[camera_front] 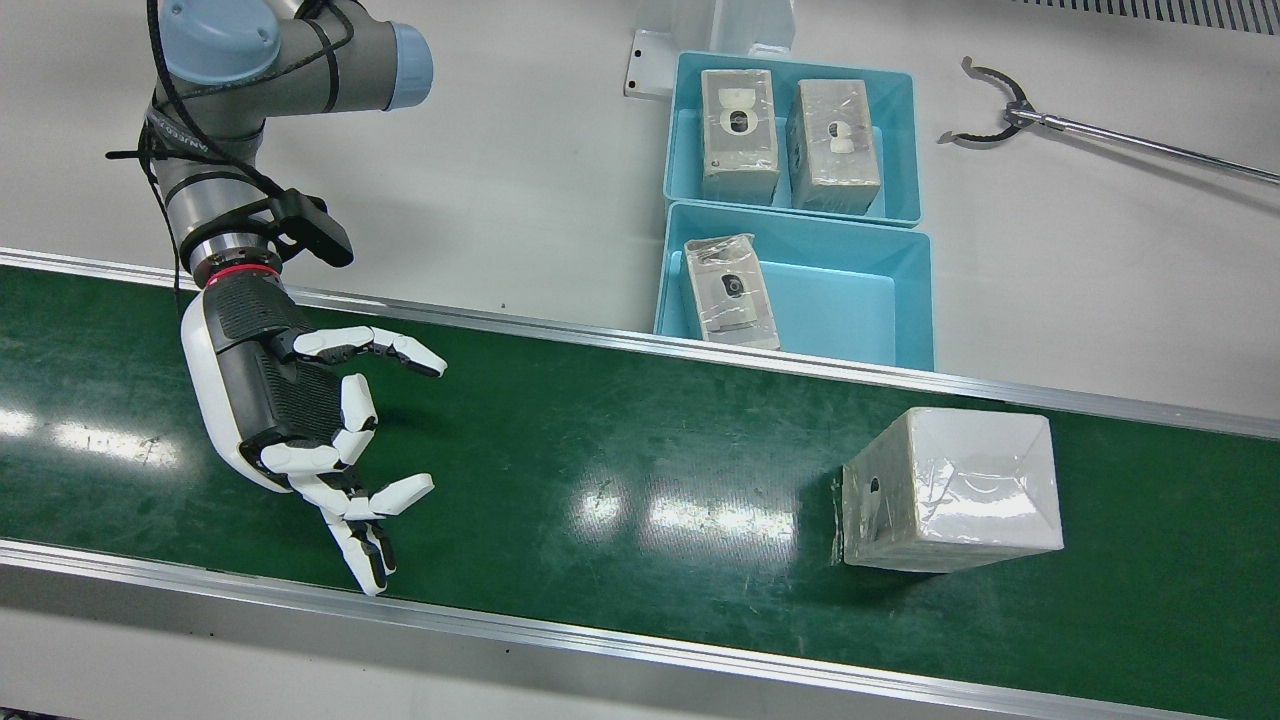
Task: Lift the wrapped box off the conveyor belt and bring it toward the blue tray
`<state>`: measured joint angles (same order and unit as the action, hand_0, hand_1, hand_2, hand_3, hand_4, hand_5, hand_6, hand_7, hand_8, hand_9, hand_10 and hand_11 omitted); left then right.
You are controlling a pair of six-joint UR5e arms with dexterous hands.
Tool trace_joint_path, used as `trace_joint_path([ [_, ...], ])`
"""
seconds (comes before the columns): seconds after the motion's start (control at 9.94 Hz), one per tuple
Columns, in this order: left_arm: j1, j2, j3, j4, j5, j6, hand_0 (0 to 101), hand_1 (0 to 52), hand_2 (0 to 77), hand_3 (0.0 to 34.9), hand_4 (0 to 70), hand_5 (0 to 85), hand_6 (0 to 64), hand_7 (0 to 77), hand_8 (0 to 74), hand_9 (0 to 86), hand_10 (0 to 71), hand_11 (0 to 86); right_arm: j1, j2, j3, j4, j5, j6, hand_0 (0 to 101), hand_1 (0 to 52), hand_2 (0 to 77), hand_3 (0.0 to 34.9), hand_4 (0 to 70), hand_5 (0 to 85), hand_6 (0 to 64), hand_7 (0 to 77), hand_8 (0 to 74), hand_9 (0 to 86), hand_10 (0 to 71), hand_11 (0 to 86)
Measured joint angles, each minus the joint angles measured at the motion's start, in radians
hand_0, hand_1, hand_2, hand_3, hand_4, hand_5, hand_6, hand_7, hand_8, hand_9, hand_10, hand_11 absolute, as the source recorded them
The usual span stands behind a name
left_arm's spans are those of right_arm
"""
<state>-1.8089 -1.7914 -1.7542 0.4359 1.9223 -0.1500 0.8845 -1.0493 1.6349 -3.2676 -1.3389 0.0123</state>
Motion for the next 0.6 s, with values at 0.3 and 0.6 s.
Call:
trace_joint_path([
  [0.3,0.000,0.000,0.000,0.000,0.000,0.000,0,0.0,1.1,0.0,0.0,1.1,0.0,0.5,0.5,0.5,0.5,0.0,-0.012,-0.001,-0.001,0.000,-0.001,0.000,53,15.8,6.0,1.8,35.5,33.3,10.4,22.4,1.6,3.3,1.1,3.8],
  [0.6,0.000,0.000,0.000,0.000,0.000,0.000,0,0.0,1.1,0.0,0.0,1.1,0.0,0.5,0.5,0.5,0.5,0.0,-0.009,0.000,0.003,0.000,-0.002,0.001,53,18.5,6.5,1.8,15.8,15.3,5.5,18.0,0.0,2.7,1.1,3.8],
])
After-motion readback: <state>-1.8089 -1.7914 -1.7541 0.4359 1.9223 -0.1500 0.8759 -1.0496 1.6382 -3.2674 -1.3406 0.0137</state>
